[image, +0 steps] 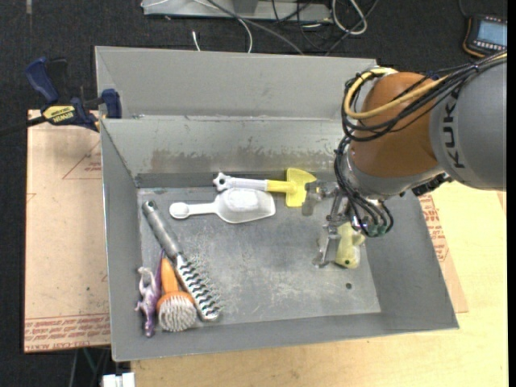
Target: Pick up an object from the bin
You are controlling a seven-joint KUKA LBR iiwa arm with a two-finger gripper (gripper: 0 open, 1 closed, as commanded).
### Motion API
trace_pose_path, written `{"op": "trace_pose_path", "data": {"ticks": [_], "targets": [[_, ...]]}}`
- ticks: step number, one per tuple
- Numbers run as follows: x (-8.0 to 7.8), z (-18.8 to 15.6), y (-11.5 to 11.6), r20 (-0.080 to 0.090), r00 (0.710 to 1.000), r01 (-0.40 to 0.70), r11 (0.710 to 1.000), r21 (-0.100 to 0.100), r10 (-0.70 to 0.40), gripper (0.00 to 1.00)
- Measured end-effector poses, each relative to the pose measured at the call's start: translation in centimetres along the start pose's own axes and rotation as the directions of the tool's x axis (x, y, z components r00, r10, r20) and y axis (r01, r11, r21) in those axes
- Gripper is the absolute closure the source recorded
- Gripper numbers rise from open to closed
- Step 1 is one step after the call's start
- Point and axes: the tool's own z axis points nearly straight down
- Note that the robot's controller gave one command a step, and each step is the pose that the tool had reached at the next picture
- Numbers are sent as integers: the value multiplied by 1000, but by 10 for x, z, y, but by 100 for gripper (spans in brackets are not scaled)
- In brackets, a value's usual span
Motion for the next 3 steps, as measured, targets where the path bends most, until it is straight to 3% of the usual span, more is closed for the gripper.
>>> {"op": "trace_pose_path", "data": {"ticks": [1,2,3], "targets": [[-2,-4,0,7,1000,1,1000,0,-1,0],[-36,99,-95,9,982,186,982,2,-186,0],[-55,20,-79,19,987,160,987,1,-160,0]]}}
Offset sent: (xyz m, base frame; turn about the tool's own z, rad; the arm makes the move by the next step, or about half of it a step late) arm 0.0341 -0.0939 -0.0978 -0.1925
